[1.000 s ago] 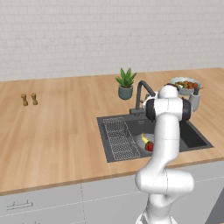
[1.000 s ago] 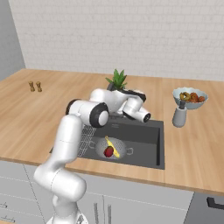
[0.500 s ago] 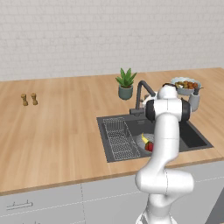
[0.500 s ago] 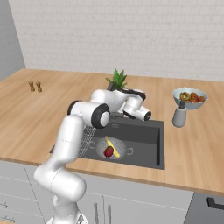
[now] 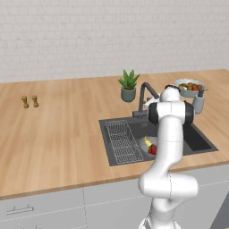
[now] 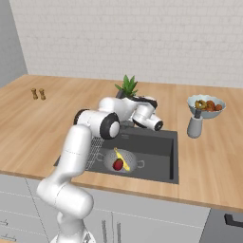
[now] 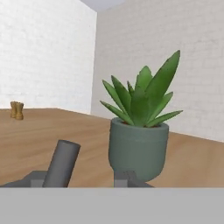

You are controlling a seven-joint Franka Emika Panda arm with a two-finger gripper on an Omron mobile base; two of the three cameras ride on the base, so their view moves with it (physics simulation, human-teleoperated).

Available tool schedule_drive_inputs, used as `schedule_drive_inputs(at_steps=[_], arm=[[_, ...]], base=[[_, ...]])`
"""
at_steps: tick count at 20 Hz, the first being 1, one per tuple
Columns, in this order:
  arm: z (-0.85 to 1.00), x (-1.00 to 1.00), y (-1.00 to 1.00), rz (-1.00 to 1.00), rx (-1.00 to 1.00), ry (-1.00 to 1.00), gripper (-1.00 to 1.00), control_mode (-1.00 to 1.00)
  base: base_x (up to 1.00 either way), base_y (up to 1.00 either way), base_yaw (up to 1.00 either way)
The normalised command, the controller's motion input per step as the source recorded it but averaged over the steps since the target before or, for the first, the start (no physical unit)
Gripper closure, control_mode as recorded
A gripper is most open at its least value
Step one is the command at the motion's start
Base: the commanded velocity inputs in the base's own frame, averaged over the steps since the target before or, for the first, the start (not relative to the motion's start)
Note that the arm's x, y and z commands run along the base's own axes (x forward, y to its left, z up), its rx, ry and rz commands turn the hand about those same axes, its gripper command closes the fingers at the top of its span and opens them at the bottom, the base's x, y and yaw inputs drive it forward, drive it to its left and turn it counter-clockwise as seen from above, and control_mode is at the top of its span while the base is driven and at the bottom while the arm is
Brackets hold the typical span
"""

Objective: Put the colander in the sink, put the banana, mango in the colander, and turn on the sink faucet and pour water over the colander.

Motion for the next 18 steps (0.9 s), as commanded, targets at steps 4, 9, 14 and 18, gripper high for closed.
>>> schedule_drive_inputs(at_steps=[4, 9, 14, 18], arm=[[-0.18, 0.17, -0.68, -0.10, 0.00, 0.00, 1.00, -1.00], [-0.20, 0.13, -0.81, -0.08, 0.00, 0.00, 1.00, -1.00], [-0.27, 0.10, -0.93, -0.08, 0.00, 0.00, 1.00, -1.00], [-0.32, 0.11, -1.00, -0.03, 0.00, 0.05, 1.00, -1.00]], base=[[0.00, 0.00, 0.00], [0.00, 0.00, 0.00], [0.00, 0.00, 0.00], [0.00, 0.00, 0.00]])
